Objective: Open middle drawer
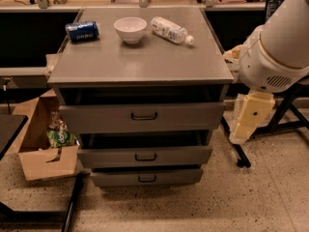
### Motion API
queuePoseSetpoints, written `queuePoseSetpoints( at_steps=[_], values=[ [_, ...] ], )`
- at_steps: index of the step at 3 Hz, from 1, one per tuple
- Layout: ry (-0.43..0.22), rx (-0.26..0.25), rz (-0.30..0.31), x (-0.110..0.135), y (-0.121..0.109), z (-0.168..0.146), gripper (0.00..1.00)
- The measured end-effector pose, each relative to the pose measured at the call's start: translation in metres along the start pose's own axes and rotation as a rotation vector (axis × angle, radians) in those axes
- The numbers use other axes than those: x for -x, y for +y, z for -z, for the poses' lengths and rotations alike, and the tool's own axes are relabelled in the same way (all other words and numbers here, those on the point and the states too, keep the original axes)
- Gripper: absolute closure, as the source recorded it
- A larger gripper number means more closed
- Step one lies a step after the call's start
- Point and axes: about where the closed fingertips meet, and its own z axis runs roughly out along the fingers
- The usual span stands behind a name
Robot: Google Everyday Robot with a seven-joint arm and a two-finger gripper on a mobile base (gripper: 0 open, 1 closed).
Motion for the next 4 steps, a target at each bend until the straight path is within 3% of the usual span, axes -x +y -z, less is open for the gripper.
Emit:
queuePoseSetpoints(
  at_steps=[1,2,3,4],
  values=[
    [0.025,0.027,0.019,-0.015,0.01,-0.039,0.0],
    [0.035,0.078,0.068,-0.039,0.035,-0.116,0.0],
    [0.013,0.147,0.122,-0.038,0.055,-0.194,0.0],
    [-0.014,0.174,0.123,-0.04,0.063,-0.253,0.0]
  ],
)
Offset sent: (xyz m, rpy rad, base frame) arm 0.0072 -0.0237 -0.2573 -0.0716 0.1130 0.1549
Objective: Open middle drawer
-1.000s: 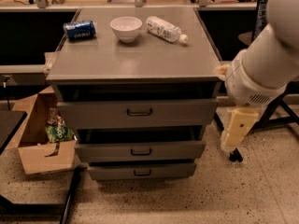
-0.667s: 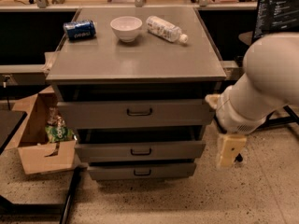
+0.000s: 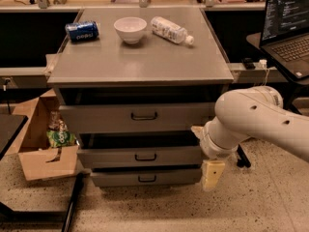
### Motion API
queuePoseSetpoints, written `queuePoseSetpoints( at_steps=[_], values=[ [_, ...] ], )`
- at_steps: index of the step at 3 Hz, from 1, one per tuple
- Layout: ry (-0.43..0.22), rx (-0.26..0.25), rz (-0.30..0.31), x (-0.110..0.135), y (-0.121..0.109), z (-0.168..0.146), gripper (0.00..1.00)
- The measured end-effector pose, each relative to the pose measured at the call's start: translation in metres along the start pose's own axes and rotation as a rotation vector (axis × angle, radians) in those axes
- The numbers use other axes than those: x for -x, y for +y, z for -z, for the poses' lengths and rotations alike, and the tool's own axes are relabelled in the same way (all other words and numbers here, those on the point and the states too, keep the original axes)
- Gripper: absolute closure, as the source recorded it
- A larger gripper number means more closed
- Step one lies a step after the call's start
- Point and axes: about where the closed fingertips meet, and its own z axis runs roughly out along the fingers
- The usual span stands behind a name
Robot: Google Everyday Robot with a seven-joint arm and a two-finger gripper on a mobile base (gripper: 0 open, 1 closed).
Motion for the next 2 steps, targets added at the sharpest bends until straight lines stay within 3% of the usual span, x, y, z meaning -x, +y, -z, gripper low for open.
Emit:
queuePoseSetpoints(
  at_steps=[2],
  values=[
    [0.001,0.0,-0.001,-0.007,0.001,-0.013,0.0]
  ],
)
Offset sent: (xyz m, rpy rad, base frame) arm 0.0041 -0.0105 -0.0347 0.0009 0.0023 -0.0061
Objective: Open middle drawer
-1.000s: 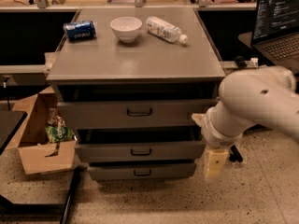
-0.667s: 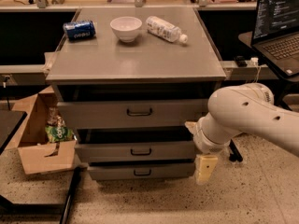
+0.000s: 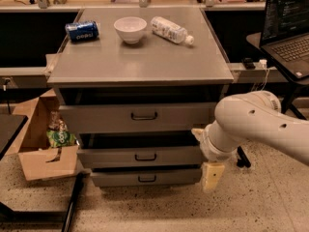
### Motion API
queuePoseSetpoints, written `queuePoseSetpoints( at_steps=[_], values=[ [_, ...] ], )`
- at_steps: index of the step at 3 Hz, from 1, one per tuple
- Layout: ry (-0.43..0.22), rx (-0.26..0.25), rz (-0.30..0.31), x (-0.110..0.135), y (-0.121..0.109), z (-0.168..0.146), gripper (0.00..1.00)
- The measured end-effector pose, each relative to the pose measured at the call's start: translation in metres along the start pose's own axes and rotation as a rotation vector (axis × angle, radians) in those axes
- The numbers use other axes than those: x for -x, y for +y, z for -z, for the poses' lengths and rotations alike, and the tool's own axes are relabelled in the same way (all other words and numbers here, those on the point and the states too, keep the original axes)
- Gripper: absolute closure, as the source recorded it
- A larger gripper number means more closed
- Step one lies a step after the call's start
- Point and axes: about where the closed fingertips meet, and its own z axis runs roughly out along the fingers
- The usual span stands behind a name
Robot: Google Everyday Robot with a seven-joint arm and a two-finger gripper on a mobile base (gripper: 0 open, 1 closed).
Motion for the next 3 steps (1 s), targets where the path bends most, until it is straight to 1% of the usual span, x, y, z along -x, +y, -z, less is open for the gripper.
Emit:
queuePoseSetpoints(
  at_steps=[1,2,3],
  values=[
    [0.001,0.014,0.01,-0.019,0.001,-0.038,0.0],
    [-0.024,0.047,0.022,-0.035,-0.001,-0.09,0.0],
    [-0.066,0.07,0.04,-0.039,-0.01,-0.133,0.0]
  ],
)
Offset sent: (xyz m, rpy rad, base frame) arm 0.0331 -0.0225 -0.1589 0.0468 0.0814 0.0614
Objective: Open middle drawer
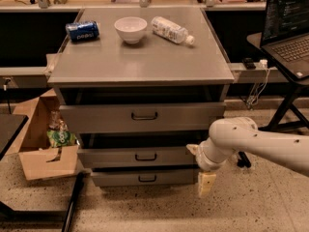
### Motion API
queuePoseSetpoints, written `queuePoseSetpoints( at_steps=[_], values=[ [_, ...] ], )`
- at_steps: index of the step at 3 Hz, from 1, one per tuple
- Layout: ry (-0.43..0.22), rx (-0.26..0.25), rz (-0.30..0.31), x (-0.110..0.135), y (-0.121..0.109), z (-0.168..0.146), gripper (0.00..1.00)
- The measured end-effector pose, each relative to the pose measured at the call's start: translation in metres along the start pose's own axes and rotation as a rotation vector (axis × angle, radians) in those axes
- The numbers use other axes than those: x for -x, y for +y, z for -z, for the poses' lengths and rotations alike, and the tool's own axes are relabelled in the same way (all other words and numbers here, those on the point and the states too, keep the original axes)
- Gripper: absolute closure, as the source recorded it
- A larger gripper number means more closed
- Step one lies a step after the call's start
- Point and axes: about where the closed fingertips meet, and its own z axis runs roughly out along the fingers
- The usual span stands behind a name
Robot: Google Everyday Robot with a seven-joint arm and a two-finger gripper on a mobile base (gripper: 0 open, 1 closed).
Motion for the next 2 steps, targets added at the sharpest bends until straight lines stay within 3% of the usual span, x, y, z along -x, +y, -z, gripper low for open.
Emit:
queuePoseSetpoints(
  at_steps=[2],
  values=[
    [-0.017,-0.02,0.01,-0.012,-0.039,-0.066,0.0]
  ],
)
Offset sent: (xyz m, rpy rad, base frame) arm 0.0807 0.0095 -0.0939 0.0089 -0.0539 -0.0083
